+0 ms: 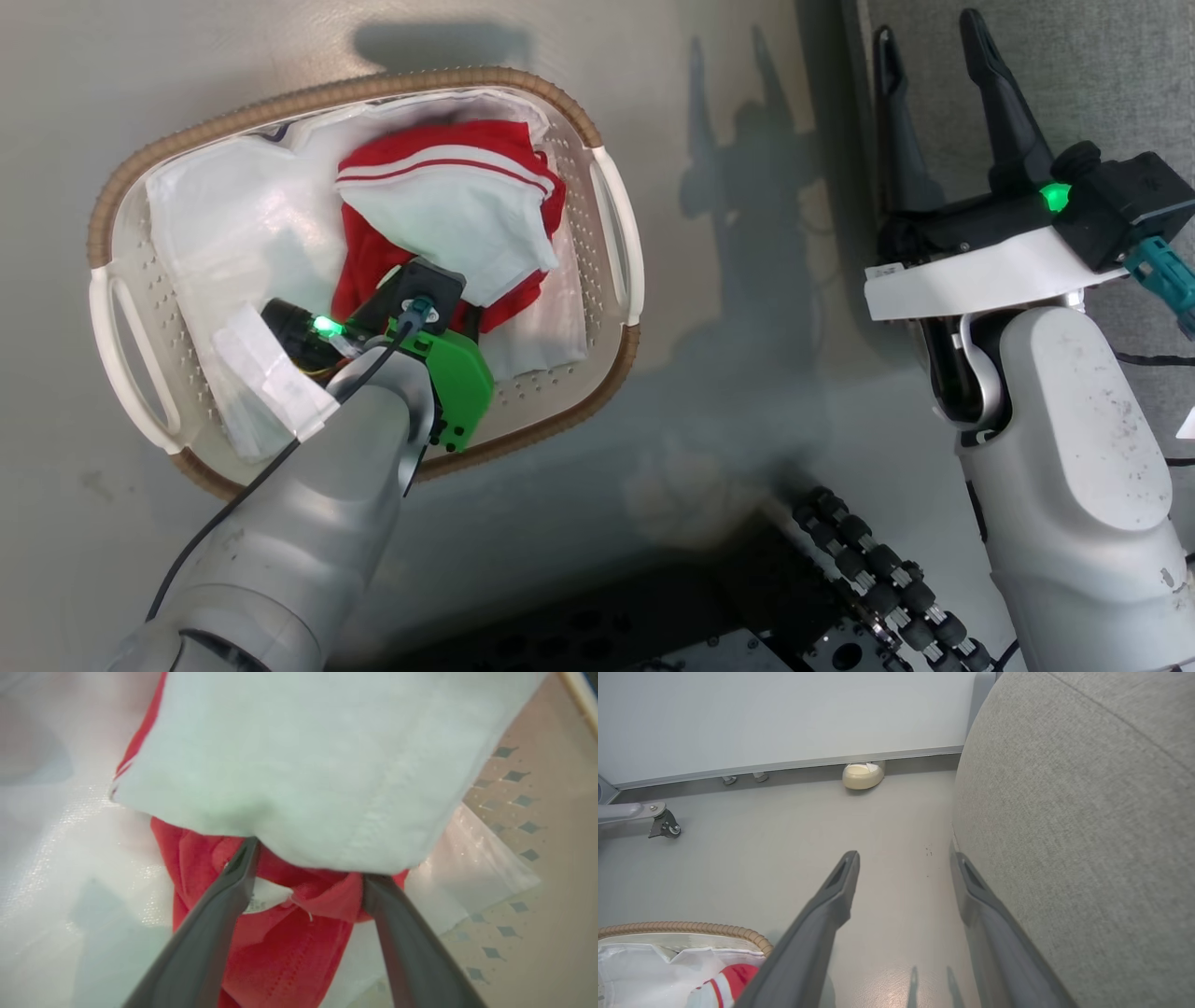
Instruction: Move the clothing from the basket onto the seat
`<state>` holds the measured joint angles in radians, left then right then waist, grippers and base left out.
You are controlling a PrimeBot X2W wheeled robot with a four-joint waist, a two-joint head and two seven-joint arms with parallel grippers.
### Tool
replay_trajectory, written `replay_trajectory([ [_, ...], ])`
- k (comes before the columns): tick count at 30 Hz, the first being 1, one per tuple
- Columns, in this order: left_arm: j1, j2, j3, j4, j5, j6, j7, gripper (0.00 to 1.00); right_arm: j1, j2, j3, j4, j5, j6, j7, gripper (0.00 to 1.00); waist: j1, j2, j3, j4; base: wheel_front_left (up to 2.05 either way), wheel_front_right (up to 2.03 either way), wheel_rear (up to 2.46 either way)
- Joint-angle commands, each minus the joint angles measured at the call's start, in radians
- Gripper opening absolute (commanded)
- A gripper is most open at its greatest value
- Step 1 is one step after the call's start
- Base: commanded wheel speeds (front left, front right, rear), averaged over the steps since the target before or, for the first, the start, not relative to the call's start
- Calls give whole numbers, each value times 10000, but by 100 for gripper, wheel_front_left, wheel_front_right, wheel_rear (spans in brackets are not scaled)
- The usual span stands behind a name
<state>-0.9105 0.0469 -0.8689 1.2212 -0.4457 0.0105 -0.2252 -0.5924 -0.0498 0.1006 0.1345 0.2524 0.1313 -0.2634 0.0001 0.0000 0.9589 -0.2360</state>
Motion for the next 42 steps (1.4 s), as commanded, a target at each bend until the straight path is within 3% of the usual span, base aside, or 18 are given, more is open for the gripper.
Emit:
replay_trajectory([
  [1,-201,73,-32,66,-126,128,105,100,35,-33,-27,-49,-75,-10,-20,100,-1,0,27,36,0,0,0],
  [10,-345,74,-131,341,-717,506,796,100,123,-35,57,-17,-203,-10,-20,100,-1,0,21,117,0,0,0],
  [11,-347,74,-170,352,-741,517,793,81,108,-35,72,-9,-193,-10,-20,100,-1,0,15,112,0,0,0],
  [12,-348,75,-224,359,-759,493,755,8,84,-33,87,1,-171,-10,-18,100,-1,0,3,103,0,0,0],
  [13,-346,75,-258,366,-773,439,717,0,64,-33,97,16,-149,-10,-20,100,-1,0,-15,93,0,0,0],
  [20,-162,122,-136,557,-1037,325,194,0,-115,-36,245,179,-33,-10,-20,100,-1,0,-372,-28,0,0,0],
  [31,1021,202,396,519,-1560,302,-401,0,280,-36,653,630,34,-10,-18,100,-1,0,-2108,100,0,0,0],
  [42,2622,708,1423,-1950,-925,435,-389,0,1098,-39,790,1187,-116,-10,-20,100,-1,0,-4073,675,0,0,0],
])
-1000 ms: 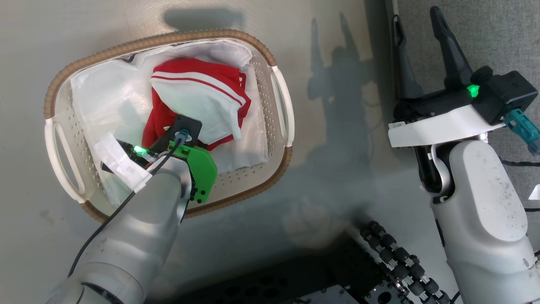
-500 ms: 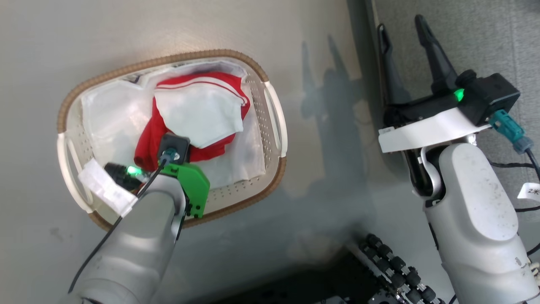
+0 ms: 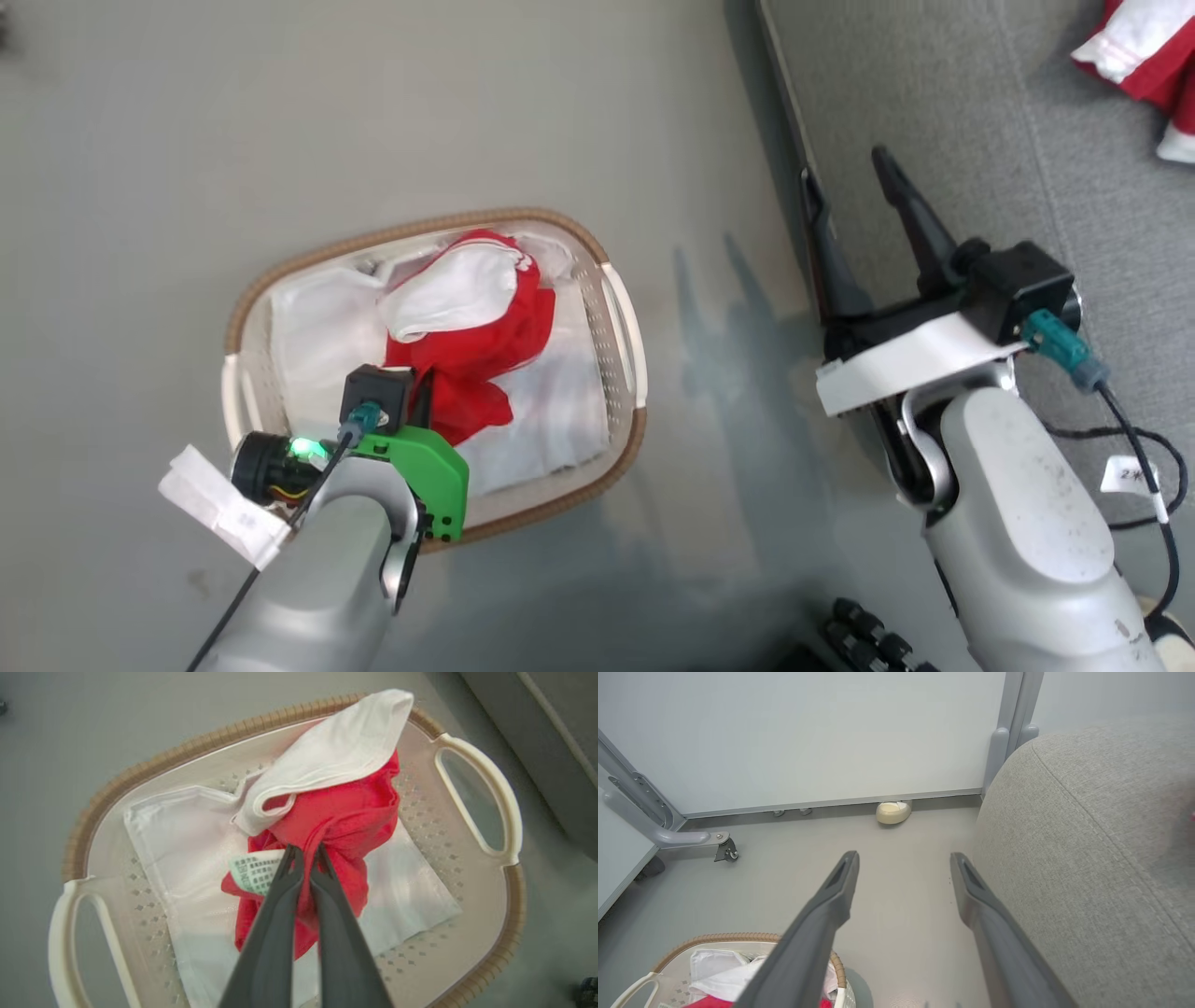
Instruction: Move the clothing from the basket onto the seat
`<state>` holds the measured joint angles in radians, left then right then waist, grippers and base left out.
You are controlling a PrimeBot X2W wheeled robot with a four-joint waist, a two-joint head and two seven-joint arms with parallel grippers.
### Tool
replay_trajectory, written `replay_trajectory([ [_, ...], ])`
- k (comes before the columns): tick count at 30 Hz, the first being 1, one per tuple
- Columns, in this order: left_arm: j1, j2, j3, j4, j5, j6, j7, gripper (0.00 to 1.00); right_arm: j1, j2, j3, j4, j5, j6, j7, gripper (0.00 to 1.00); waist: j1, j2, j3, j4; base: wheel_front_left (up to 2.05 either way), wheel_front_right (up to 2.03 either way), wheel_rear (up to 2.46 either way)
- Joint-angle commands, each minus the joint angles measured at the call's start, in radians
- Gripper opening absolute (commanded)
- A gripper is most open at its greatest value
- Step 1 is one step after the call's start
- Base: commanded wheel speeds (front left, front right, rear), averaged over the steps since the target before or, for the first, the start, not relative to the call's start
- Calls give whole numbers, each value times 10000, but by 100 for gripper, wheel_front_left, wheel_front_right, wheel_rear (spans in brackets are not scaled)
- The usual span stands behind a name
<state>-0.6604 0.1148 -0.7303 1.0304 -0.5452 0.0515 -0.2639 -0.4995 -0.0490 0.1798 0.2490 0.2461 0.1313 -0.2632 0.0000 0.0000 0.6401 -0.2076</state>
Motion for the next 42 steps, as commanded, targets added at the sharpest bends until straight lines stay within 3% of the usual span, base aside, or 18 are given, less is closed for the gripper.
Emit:
replay_trajectory([
  [1,294,69,178,-313,200,23,-3,0,259,-49,-18,72,-73,-10,-22,100,0,0,-1057,463,0,0,0],
  [10,1587,58,1529,-2577,1451,-165,-5,0,997,-49,-104,346,-178,-10,-22,100,0,0,-2421,1001,0,0,0],
  [25,3064,-433,3677,-5841,2926,-1069,-5,0,2188,-47,12,631,-365,-10,-22,100,0,0,-4314,1282,0,0,0],
  [32,3368,-528,4242,-6877,3223,-1477,-5,0,2661,-46,179,692,-518,-10,-22,100,0,0,-4971,1272,0,0,0],
  [42,3537,-593,4442,-8287,3334,-1723,-5,0,3318,-46,238,834,-649,-10,-22,100,0,0,-5736,1313,0,0,0],
])
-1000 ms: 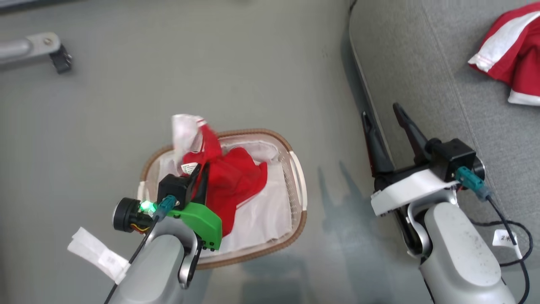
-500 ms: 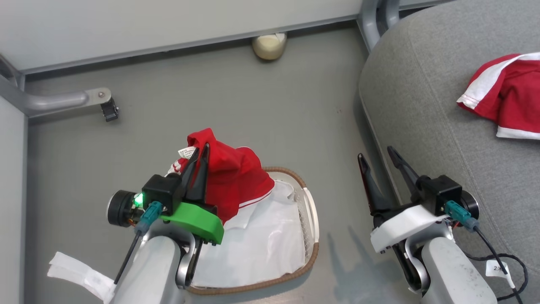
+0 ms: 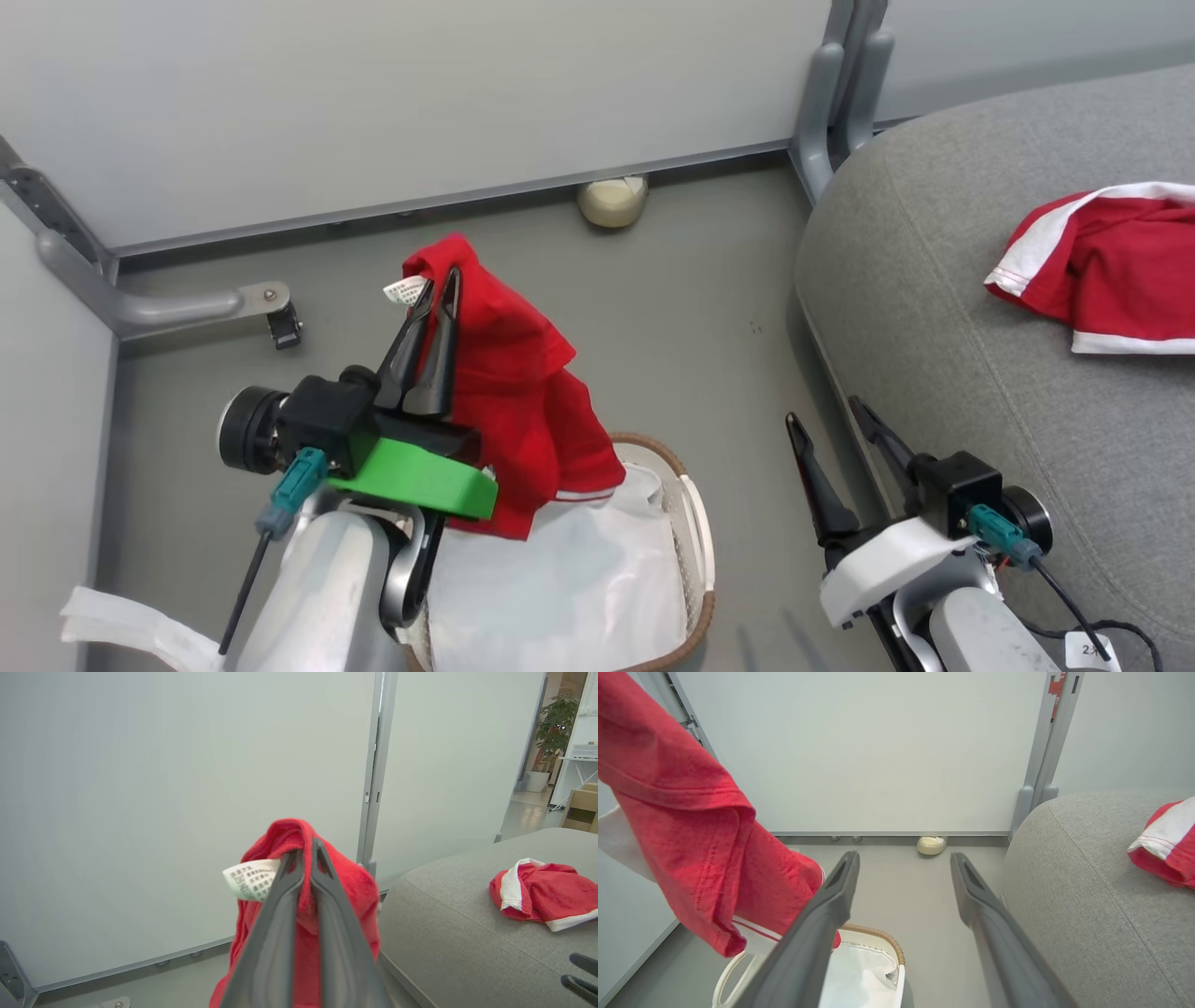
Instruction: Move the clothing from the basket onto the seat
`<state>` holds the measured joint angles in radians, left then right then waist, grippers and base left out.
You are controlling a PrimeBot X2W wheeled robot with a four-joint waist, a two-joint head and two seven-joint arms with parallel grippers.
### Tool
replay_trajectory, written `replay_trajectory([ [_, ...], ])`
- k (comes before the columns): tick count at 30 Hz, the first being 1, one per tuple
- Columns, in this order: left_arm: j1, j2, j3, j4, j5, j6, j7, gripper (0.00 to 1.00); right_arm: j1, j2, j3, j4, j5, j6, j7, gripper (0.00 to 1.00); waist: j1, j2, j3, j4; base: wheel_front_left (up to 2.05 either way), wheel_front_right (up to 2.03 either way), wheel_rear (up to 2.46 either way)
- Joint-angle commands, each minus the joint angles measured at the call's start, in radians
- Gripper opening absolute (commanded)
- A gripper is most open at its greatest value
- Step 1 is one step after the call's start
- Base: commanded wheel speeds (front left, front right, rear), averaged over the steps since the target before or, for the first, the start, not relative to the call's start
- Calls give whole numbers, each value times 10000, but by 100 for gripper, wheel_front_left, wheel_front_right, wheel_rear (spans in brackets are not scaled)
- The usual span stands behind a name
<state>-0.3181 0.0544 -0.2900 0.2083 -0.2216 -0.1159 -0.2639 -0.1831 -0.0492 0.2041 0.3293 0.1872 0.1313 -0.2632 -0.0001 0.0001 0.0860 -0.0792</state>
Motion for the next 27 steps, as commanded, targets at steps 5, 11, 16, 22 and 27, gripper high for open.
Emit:
replay_trajectory([
  [5,145,-8,-34,-644,118,-71,-5,0,353,-42,139,85,-12,-10,-22,100,1,-1,-346,69,0,0,0],
  [11,207,-24,-268,-912,38,-85,-5,0,-56,-47,928,-304,83,-10,-22,100,1,-1,-281,257,0,0,0],
  [16,92,-22,-594,-1093,-203,-31,-5,0,-870,-307,2434,-795,501,-12,-22,100,1,-1,-129,539,0,0,0],
  [22,10,-23,-981,-1093,-434,98,-5,0,-2338,-610,3850,-1042,557,-11,-20,100,1,-1,-19,836,0,0,0],
  [27,-191,-24,-1321,-1047,-582,172,-7,0,-3216,-663,4539,-667,598,-11,-22,100,1,-1,44,1069,0,0,0],
])
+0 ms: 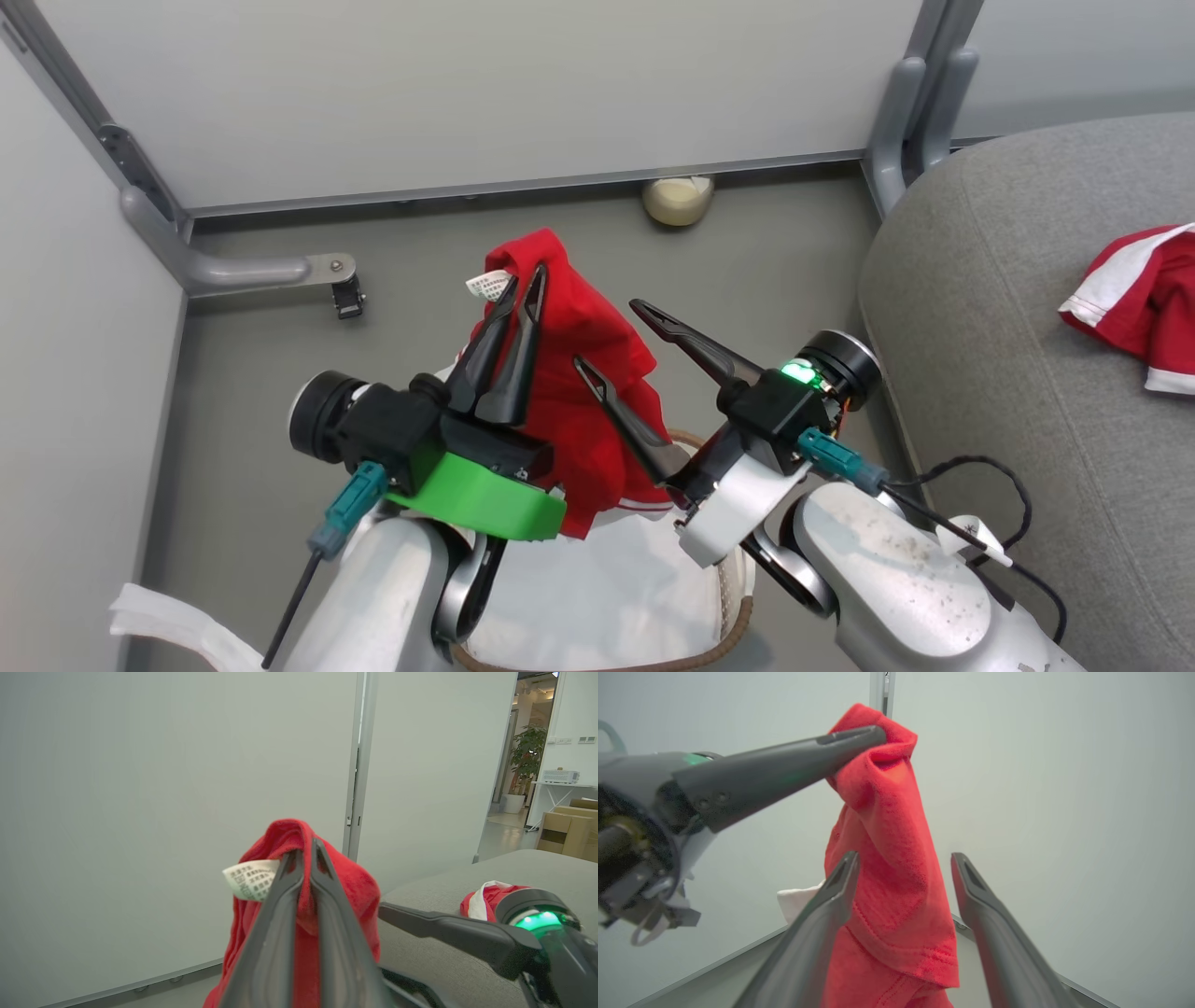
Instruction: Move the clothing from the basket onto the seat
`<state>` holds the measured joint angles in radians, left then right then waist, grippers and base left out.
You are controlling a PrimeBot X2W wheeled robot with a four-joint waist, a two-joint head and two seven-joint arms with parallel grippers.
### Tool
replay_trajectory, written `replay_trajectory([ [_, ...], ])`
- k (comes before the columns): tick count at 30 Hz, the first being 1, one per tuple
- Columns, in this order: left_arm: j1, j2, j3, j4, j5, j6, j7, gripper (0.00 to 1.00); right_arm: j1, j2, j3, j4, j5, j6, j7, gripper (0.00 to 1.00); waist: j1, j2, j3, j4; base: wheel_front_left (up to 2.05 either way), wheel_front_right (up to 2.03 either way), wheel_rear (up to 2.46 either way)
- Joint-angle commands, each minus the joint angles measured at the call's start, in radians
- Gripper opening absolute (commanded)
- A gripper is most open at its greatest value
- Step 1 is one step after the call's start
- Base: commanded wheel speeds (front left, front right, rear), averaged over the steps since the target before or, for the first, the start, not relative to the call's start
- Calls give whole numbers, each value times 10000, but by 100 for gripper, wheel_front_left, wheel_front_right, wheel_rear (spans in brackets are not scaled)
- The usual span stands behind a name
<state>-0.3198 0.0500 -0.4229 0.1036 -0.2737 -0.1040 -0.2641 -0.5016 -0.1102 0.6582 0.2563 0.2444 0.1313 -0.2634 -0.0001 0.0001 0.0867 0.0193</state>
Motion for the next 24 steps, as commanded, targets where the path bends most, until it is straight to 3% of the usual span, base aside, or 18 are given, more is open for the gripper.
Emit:
replay_trajectory([
  [1,-203,22,-79,-1,-97,57,-5,0,-134,-40,91,206,11,-11,-18,100,1,-1,44,129,0,0,0],
  [15,-563,21,-1522,-41,-843,171,-3,0,-786,507,387,2691,-220,-11,-20,100,1,-1,105,1270,0,0,0],
  [16,-592,21,-1593,-64,-901,194,-3,0,-814,517,348,2845,-147,-11,-20,81,1,-1,102,1366,0,0,0],
  [17,-608,22,-1650,-66,-931,233,-3,0,-818,530,355,2988,-114,-11,-18,24,1,-1,101,1438,0,0,0],
  [18,-612,21,-1703,-52,-951,275,-3,0,-818,548,295,3082,-20,-11,-20,4,1,-1,101,1508,0,0,0],
  [24,-545,20,-1634,29,-1021,415,-3,0,-745,555,268,3164,346,-11,-20,0,1,-1,148,1610,0,0,0],
])
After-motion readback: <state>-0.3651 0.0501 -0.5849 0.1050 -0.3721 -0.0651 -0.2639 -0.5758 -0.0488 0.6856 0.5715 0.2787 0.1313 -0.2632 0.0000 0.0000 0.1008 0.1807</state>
